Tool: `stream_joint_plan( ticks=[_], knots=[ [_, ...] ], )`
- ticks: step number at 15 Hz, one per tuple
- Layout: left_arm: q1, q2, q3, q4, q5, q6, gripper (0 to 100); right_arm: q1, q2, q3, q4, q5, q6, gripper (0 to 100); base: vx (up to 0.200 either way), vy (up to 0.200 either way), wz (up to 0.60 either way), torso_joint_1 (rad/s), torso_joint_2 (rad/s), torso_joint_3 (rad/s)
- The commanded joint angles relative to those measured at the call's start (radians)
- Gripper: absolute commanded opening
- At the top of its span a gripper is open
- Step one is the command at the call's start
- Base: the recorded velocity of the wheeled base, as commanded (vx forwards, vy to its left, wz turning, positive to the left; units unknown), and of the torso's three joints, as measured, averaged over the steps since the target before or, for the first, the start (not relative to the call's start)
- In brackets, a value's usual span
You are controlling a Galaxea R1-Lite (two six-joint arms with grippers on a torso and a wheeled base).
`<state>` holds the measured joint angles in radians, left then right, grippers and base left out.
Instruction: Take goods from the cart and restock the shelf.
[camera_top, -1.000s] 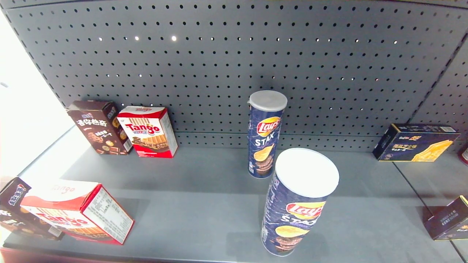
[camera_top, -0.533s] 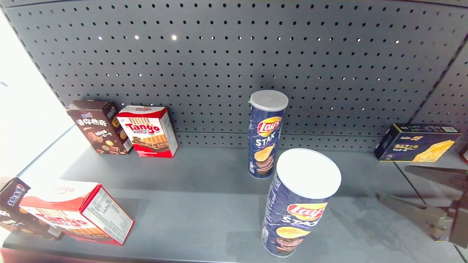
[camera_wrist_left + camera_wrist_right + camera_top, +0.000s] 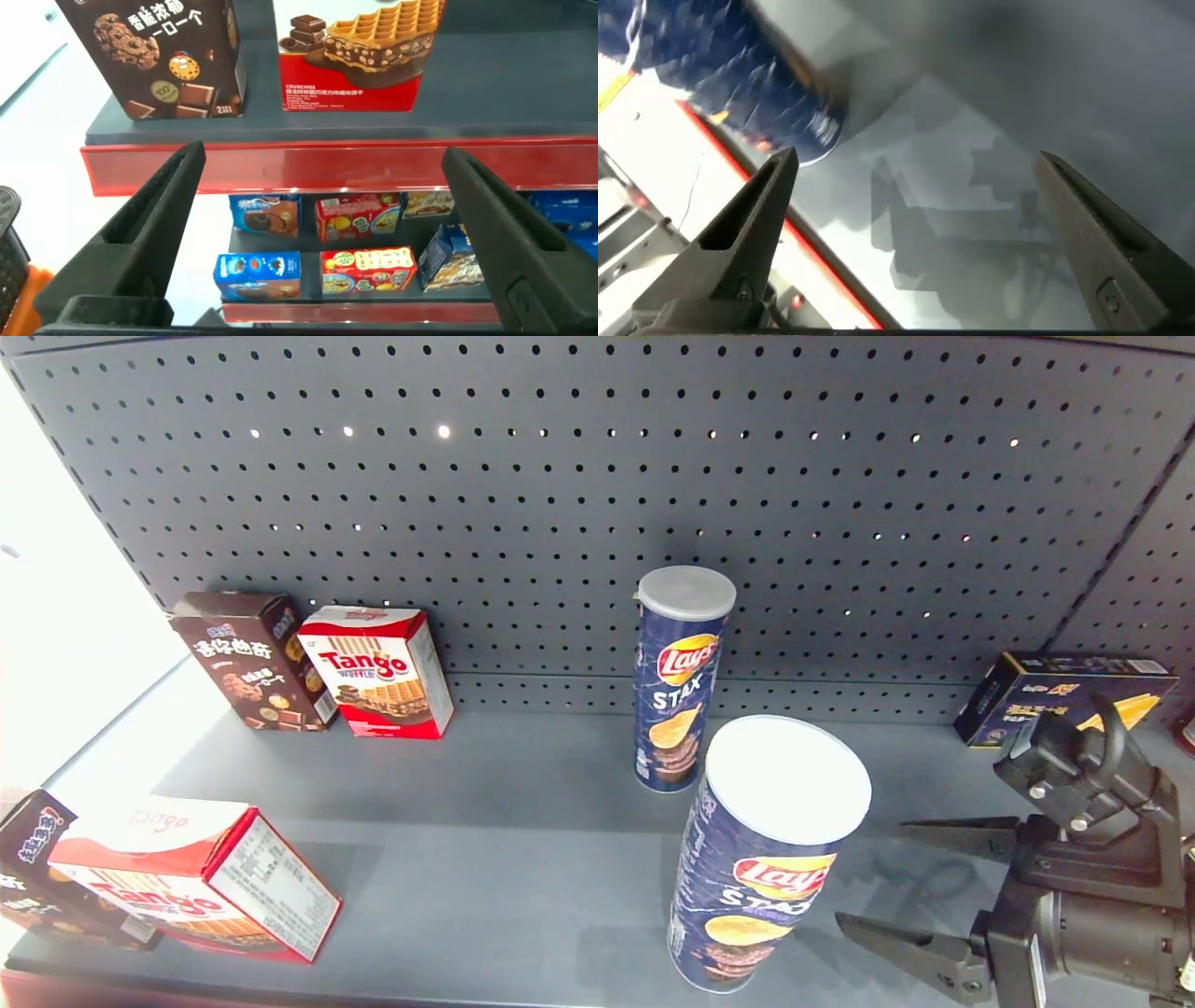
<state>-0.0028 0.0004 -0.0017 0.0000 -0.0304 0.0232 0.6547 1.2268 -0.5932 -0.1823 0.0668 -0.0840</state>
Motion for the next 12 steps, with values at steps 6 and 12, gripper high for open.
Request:
stream_joint_plan(
  ticks=[6, 12],
  knots=[
    [0.000, 0.003, 0.000, 0.000, 0.000, 0.000, 100, 0.066, 0.020, 0.012, 0.000, -0.004, 0.000, 100, 0.000, 0.000, 0.00, 0.000, 0.00, 0.000],
    [0.000, 0.003, 0.000, 0.000, 0.000, 0.000, 100, 0.066, 0.085, -0.002, -0.031, -0.004, 0.000, 100, 0.000, 0.000, 0.00, 0.000, 0.00, 0.000]
  ],
)
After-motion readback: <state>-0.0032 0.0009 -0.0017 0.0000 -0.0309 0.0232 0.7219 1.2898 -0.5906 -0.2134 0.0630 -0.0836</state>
